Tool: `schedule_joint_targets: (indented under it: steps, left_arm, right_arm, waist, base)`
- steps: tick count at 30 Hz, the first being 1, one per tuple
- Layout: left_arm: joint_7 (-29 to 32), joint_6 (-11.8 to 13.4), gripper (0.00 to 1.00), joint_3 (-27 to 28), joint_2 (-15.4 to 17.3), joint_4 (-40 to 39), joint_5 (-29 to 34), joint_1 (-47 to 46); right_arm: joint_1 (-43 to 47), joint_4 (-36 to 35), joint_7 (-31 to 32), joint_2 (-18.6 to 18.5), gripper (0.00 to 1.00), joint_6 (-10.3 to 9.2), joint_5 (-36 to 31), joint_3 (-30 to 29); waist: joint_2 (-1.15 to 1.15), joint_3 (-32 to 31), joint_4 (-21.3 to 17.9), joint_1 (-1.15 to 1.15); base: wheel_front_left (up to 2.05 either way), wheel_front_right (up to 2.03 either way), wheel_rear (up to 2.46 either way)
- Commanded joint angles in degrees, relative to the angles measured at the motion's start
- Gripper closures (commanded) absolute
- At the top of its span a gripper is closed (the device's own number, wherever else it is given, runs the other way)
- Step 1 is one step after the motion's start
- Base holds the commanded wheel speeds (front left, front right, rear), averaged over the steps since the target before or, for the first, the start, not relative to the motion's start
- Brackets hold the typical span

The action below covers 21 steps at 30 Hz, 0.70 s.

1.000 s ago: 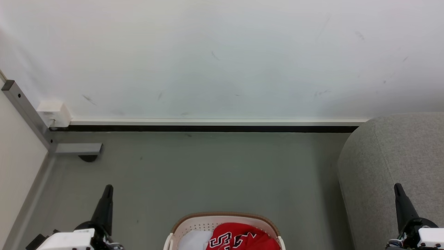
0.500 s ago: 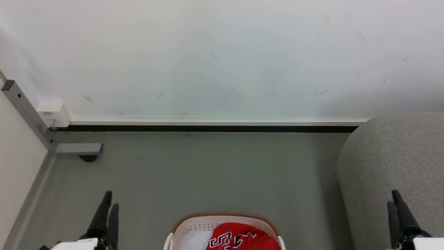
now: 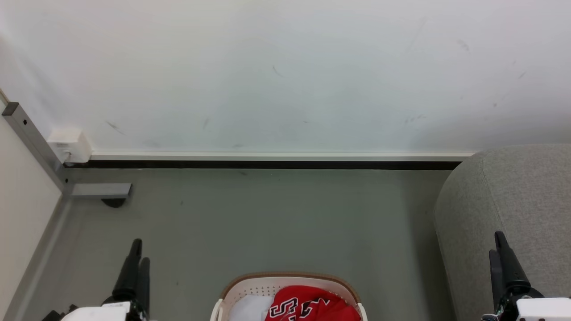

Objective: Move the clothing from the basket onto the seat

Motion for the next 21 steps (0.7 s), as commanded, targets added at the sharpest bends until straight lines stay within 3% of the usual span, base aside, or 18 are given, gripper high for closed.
schedule_joint_targets:
  steps: [1,10,21]
  left_arm:
    - [-0.5,-0.2,0.00,0.0,0.3,-1.4,1.8,-1.3]
    - [-2.7,-0.1,0.00,-1.0,0.4,-3.5,13.4,-0.9]
    - [-5.1,2.3,0.00,-2.7,0.5,-5.6,28.6,-0.4]
  right_arm:
    - [-1.7,-1.4,-0.5,-1.0,0.00,-0.02,-1.2,0.6]
    - [-2.0,-3.2,-2.8,-1.7,0.00,-0.02,-12.3,2.8]
    - [-2.2,-3.6,-5.2,-2.6,0.00,-0.03,-28.1,4.4]
  waist:
    - [0.00,0.0,0.0,0.00]
    - [0.00,0.1,-0.1,0.00]
    - [0.00,0.1,-0.2,0.00]
  base:
    - [0.00,0.00,0.00]
    - [0.00,0.00,0.00]
    - [0.00,0.00,0.00]
